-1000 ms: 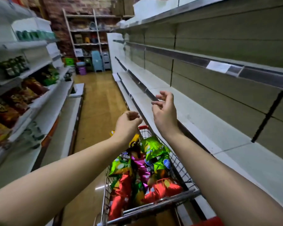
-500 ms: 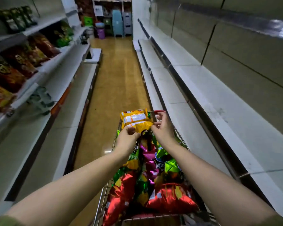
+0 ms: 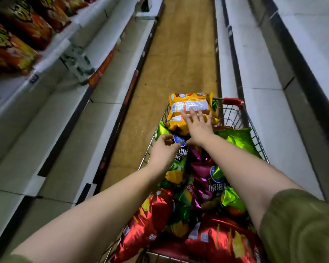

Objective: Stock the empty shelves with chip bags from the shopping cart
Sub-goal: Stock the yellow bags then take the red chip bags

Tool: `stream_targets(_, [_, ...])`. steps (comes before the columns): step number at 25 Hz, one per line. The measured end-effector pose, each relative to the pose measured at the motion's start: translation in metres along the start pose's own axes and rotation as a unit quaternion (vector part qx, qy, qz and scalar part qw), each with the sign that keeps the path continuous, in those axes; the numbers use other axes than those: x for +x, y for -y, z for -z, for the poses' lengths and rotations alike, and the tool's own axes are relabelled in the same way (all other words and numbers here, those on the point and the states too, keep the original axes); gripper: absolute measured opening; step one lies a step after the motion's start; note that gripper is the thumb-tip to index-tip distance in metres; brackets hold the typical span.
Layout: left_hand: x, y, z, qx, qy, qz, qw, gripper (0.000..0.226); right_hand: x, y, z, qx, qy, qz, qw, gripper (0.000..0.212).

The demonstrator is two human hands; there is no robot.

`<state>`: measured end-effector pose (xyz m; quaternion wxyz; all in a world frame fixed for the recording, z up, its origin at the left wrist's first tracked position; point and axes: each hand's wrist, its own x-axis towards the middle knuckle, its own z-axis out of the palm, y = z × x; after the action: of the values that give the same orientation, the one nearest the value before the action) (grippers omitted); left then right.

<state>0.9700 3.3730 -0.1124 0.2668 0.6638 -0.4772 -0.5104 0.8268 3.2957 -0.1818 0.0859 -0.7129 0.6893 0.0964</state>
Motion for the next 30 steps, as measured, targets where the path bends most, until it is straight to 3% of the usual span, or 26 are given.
stream_targets(6, [0.004, 0.017, 0.014, 0.030, 0.004, 0.005, 1.000, 0.041, 0.010, 0.010, -0.032, -0.089, -0.076, -0.035, 0.992, 0.066])
stream_targets(13, [-0.007, -0.003, 0.019, 0.064, 0.040, -0.050, 0.996, 0.048, -0.039, -0.019, 0.014, -0.038, -0.220, 0.043, 0.974, 0.074])
stream_targets(15, [-0.016, -0.012, 0.022, 0.060, 0.052, -0.059, 0.995, 0.054, -0.066, -0.028, 0.045, 0.044, -0.184, 0.029, 0.982, 0.070])
stream_targets(17, [-0.027, -0.020, 0.026, 0.061, 0.065, -0.075, 0.993, 0.063, -0.090, -0.038, 0.079, 0.235, -0.088, 0.012, 0.968, 0.054])
stream_targets(19, [-0.036, -0.028, 0.031, 0.043, 0.084, -0.092, 0.991, 0.074, -0.116, -0.045, 0.113, 0.416, 0.003, -0.010, 0.910, 0.042])
stream_targets(21, [-0.041, -0.032, 0.034, -0.005, 0.120, -0.090, 0.989, 0.091, -0.137, -0.050, 0.133, 0.542, 0.026, -0.030, 0.839, 0.033])
stream_targets(24, [-0.053, -0.036, 0.033, -0.067, 0.195, -0.053, 0.977, 0.120, -0.161, -0.052, 0.146, 0.655, 0.082, -0.005, 0.751, 0.040])
stream_targets(25, [-0.056, -0.039, 0.034, -0.084, 0.206, -0.059, 0.973, 0.120, -0.164, -0.054, 0.147, 0.661, 0.108, -0.001, 0.743, 0.047])
stream_targets(27, [-0.056, -0.045, 0.037, -0.105, 0.199, -0.084, 0.971, 0.118, -0.165, -0.057, 0.148, 0.633, 0.150, -0.007, 0.759, 0.055])
stream_targets(30, [-0.053, -0.052, 0.044, 0.014, 0.137, -0.131, 0.982, 0.106, -0.163, -0.057, 0.152, 0.582, 0.168, 0.005, 0.796, 0.046])
